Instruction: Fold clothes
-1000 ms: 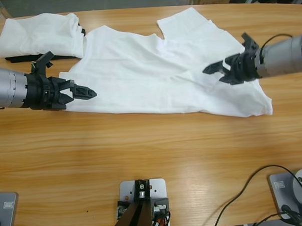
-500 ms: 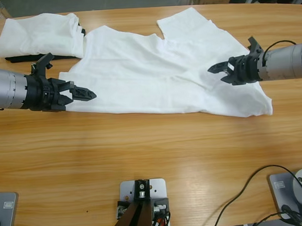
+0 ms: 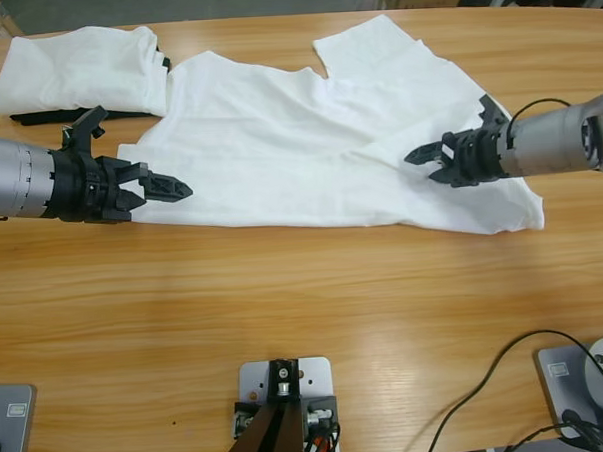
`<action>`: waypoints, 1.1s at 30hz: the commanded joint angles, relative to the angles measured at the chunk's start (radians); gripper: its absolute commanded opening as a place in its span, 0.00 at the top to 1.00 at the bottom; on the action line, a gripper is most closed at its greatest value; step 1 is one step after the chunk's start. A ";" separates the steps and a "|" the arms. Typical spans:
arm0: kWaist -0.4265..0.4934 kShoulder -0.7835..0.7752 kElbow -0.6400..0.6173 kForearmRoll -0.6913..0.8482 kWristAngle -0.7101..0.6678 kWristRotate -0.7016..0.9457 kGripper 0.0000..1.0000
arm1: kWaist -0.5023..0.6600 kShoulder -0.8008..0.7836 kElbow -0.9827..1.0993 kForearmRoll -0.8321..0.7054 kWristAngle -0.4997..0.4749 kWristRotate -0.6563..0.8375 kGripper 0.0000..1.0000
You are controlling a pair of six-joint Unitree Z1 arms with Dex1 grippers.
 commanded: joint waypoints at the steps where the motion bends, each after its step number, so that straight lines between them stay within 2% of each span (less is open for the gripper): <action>1: -0.010 -0.002 0.020 0.017 0.013 0.003 0.05 | 0.011 0.086 0.069 -0.162 0.020 0.010 0.40; 12: -0.011 0.014 0.022 0.016 0.015 0.003 0.04 | 0.011 -0.024 0.062 -0.118 -0.002 -0.024 0.44; 13: -0.010 0.014 0.022 0.016 0.015 0.003 0.04 | 0.011 -0.027 0.062 -0.117 -0.002 -0.027 0.44; 15: -0.010 0.014 0.024 0.016 0.015 0.003 0.04 | 0.011 -0.021 0.060 -0.118 -0.002 -0.029 0.53; 21: -0.010 0.004 0.031 0.016 0.015 0.003 0.04 | 0.011 0.026 0.063 -0.166 0.001 -0.029 0.53; 25: -0.010 0.002 0.031 0.016 0.015 0.003 0.05 | 0.011 0.047 0.077 -0.217 -0.002 -0.029 0.61; 26: -0.010 0.002 0.032 0.016 0.015 0.003 0.05 | 0.011 0.049 0.078 -0.222 -0.003 -0.029 0.66; 27: -0.010 0.002 0.032 0.016 0.015 0.003 0.05 | 0.011 0.049 0.080 -0.223 -0.004 -0.030 0.72; 29: -0.010 -0.001 0.033 0.016 0.015 0.003 0.04 | 0.011 0.049 0.082 -0.222 -0.008 -0.039 0.96; 30: -0.010 -0.002 0.034 0.016 0.015 0.003 0.05 | 0.011 0.047 0.085 -0.222 -0.013 -0.053 1.00; 33: -0.010 -0.004 0.039 0.016 0.015 0.003 0.04 | 0.011 0.022 0.097 -0.209 -0.033 -0.092 1.00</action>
